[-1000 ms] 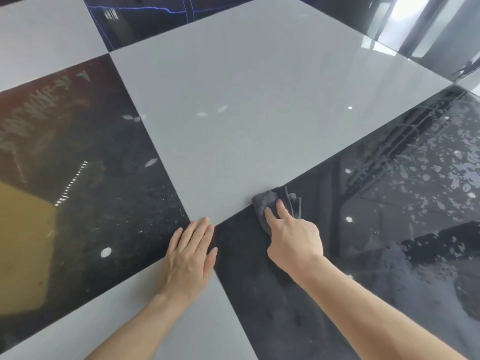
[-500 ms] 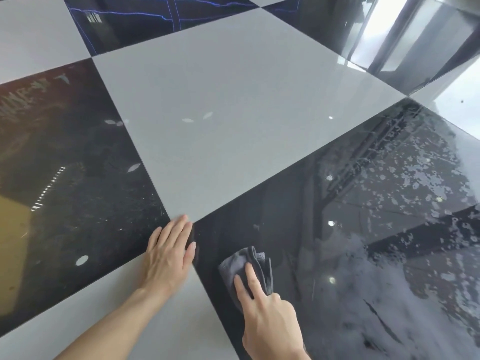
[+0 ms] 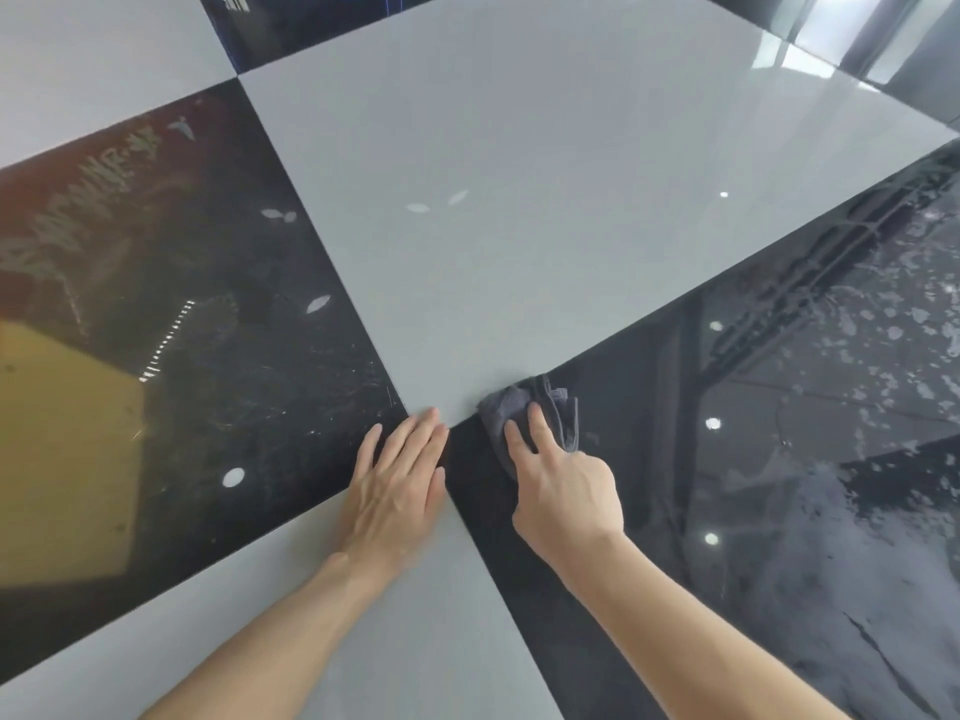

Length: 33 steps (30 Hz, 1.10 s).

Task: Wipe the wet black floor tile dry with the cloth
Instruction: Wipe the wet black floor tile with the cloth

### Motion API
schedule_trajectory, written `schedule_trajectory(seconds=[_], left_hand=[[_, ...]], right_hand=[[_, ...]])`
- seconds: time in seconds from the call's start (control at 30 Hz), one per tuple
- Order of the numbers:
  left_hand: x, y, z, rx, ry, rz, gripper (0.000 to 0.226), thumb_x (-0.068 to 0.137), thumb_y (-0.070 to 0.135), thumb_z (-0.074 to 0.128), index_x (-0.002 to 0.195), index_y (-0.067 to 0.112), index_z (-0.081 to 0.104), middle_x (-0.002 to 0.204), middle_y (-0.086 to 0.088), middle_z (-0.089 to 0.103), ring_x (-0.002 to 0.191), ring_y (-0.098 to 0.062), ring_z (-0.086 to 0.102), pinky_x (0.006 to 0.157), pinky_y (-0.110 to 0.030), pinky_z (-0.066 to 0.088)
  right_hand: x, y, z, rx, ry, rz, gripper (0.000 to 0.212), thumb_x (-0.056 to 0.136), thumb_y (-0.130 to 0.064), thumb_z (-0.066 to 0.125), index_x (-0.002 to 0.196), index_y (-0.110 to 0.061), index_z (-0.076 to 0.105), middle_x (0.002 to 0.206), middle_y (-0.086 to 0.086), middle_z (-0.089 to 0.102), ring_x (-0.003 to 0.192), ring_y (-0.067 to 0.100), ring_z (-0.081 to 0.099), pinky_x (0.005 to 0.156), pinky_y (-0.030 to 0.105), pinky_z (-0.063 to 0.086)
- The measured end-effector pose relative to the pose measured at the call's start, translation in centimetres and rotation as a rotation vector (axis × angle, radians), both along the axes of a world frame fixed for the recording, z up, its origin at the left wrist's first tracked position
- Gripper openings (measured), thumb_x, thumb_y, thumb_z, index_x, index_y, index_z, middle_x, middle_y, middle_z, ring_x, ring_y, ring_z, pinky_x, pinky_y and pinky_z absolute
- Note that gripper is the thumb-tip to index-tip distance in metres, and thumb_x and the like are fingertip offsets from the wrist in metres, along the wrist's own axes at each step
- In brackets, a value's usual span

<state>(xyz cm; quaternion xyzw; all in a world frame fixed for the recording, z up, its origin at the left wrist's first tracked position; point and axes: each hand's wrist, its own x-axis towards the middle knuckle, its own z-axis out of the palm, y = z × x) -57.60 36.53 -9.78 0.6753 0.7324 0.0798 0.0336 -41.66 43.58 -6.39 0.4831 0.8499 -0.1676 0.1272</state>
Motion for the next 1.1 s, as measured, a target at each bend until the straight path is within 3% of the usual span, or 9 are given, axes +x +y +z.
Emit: schedule_trajectory(seconds=[0.17,0.3,0.5,0.6,0.7,0.8,0.83,0.97,1.1], left_hand=[[-0.4,-0.2,0.4,-0.037,0.006,0.079,0.036,0.088,0.008,0.048,0.123,0.004,0.059,0.134,-0.009,0.054,0.123,-0.027,0.051,0.104,-0.055,0.035],[-0.1,0.0,0.7,-0.084,-0.005,0.089,0.038,0.090,0.008,0.048,0.127,0.005,0.056,0.139,-0.008,0.050,0.128,-0.025,0.045,0.108,-0.052,0.030],[1.2,-0.7,1.0,-0.100,-0.052,0.079,0.040,0.087,0.006,0.056,0.127,0.005,0.056,0.140,-0.009,0.049,0.129,-0.026,0.044,0.108,-0.052,0.031],[1.5,-0.8,1.3,-0.100,-0.058,0.052,0.038,0.087,0.005,0.055,0.125,0.005,0.058,0.139,-0.010,0.050,0.130,-0.025,0.044,0.107,-0.052,0.031],[1.5,-0.9,1.2,-0.077,-0.081,0.059,0.039,0.082,0.000,0.060,0.121,0.002,0.060,0.134,-0.013,0.054,0.122,-0.029,0.051,0.101,-0.054,0.037],[1.3,-1.0,0.8,-0.054,-0.099,0.042,0.043,0.077,-0.004,0.063,0.120,-0.002,0.059,0.132,-0.014,0.055,0.119,-0.030,0.054,0.099,-0.054,0.040],[1.1,-1.0,0.6,-0.044,-0.105,0.038,0.045,0.076,-0.005,0.064,0.121,-0.002,0.058,0.132,-0.014,0.055,0.118,-0.030,0.054,0.098,-0.054,0.041],[0.3,-1.2,0.2,0.004,-0.131,0.034,0.047,0.075,-0.011,0.057,0.121,-0.003,0.057,0.128,-0.014,0.058,0.115,-0.030,0.057,0.099,-0.052,0.040],[-0.5,-1.4,0.1,0.054,-0.127,0.054,0.049,0.071,-0.010,0.049,0.118,-0.003,0.059,0.121,-0.013,0.062,0.103,-0.030,0.062,0.098,-0.054,0.041]], right_hand=[[-0.7,0.4,-0.3,0.004,0.019,-0.053,0.073,0.084,-0.016,0.049,0.148,-0.024,0.013,0.158,-0.001,0.001,0.070,0.024,0.047,0.056,0.028,0.031],[0.5,-1.7,0.1,-0.025,0.040,-0.042,0.075,0.083,-0.013,0.047,0.147,-0.027,0.011,0.157,-0.004,-0.002,0.082,0.026,0.057,0.059,0.029,0.033],[3.4,-7.9,0.2,-0.161,0.034,-0.052,0.078,0.084,-0.013,0.045,0.148,-0.030,0.004,0.157,-0.006,-0.013,0.084,0.022,0.053,0.062,0.029,0.036],[3.7,-9.3,1.3,-0.031,0.072,-0.104,0.084,0.060,-0.025,0.075,0.137,-0.034,0.044,0.153,0.000,0.030,0.056,0.022,0.051,0.047,0.027,0.035],[3.8,-10.0,0.6,-0.073,0.023,-0.021,0.079,0.075,-0.020,0.058,0.146,-0.032,0.025,0.158,-0.002,0.010,0.064,0.022,0.042,0.054,0.029,0.034],[3.4,-9.5,1.6,-0.024,-0.032,-0.042,0.080,0.042,-0.026,0.075,0.121,-0.032,0.063,0.136,-0.003,0.053,0.039,0.017,0.041,0.040,0.023,0.022],[3.3,-9.1,1.7,-0.010,-0.010,-0.038,0.081,0.040,-0.026,0.075,0.119,-0.031,0.064,0.135,-0.004,0.055,0.038,0.017,0.043,0.040,0.023,0.022],[0.8,-7.6,0.3,-0.152,0.051,0.001,0.077,0.083,-0.013,0.046,0.148,-0.025,0.008,0.158,-0.002,-0.006,0.071,0.023,0.040,0.060,0.033,0.031],[-2.8,-5.3,-0.3,-0.114,0.058,0.003,0.074,0.085,-0.013,0.049,0.147,-0.021,0.009,0.158,0.001,-0.005,0.073,0.026,0.049,0.055,0.033,0.028]])
